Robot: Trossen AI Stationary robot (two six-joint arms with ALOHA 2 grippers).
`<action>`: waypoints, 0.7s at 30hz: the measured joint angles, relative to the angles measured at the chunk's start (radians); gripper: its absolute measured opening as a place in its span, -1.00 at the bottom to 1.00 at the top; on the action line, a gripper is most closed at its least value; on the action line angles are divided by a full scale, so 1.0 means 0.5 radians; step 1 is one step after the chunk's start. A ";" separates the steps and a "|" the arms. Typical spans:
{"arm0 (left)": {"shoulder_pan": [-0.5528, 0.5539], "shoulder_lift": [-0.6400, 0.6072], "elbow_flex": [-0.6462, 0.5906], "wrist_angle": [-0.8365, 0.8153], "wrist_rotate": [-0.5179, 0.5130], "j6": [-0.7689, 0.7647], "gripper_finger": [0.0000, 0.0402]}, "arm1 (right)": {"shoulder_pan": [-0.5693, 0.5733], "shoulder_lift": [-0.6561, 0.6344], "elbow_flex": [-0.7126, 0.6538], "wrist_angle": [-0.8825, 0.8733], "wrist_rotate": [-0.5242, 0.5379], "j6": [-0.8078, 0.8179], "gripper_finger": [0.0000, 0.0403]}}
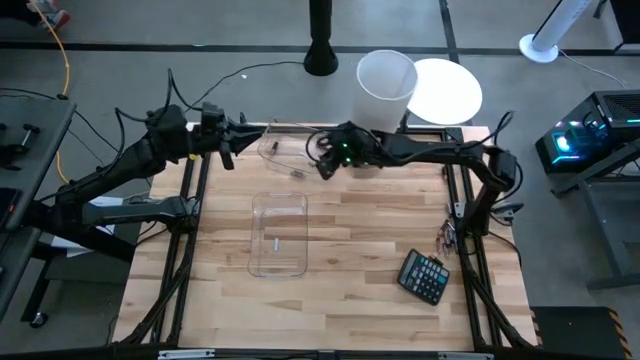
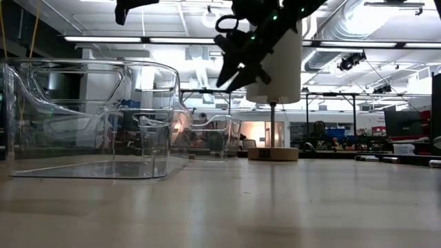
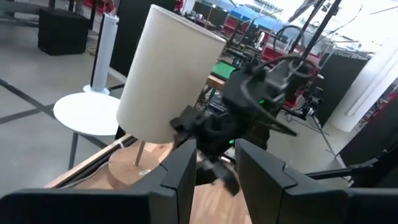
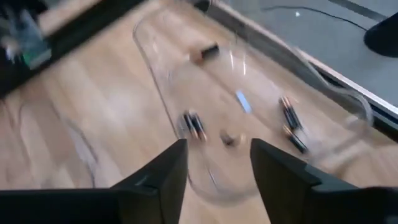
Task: Sort batteries
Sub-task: Adjust the batteries
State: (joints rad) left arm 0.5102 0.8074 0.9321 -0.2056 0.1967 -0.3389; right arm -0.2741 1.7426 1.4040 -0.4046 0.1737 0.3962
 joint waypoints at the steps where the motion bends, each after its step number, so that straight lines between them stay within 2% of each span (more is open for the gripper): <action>1: 0.001 0.000 0.000 -0.006 0.000 0.001 -0.47 | 0.010 -0.030 0.000 -0.083 -0.019 -0.009 -0.11; 5: 0.000 0.000 0.000 -0.026 -0.001 0.006 -0.47 | 0.113 -0.160 -0.048 -0.531 0.000 -0.019 -0.08; 9: 0.000 0.001 0.000 -0.025 -0.002 0.059 -0.47 | 0.293 -0.386 -0.394 -0.797 -0.018 0.249 -0.08; 12: 0.000 0.004 0.000 -0.025 -0.002 0.058 -0.47 | 0.461 -0.630 -0.748 -0.961 -0.093 0.721 -0.08; 16: 0.000 0.007 0.000 -0.024 -0.005 0.058 -0.47 | 0.716 -0.943 -1.193 -1.053 -0.266 1.615 -0.08; 21: 0.000 0.028 0.000 -0.024 -0.017 0.056 -0.47 | 0.953 -1.149 -1.548 -1.075 -0.261 2.455 -0.12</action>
State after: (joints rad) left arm 0.5102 0.8216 0.9321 -0.2174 0.1881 -0.3111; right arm 0.2024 1.1681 0.6300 -0.9420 0.0433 1.6238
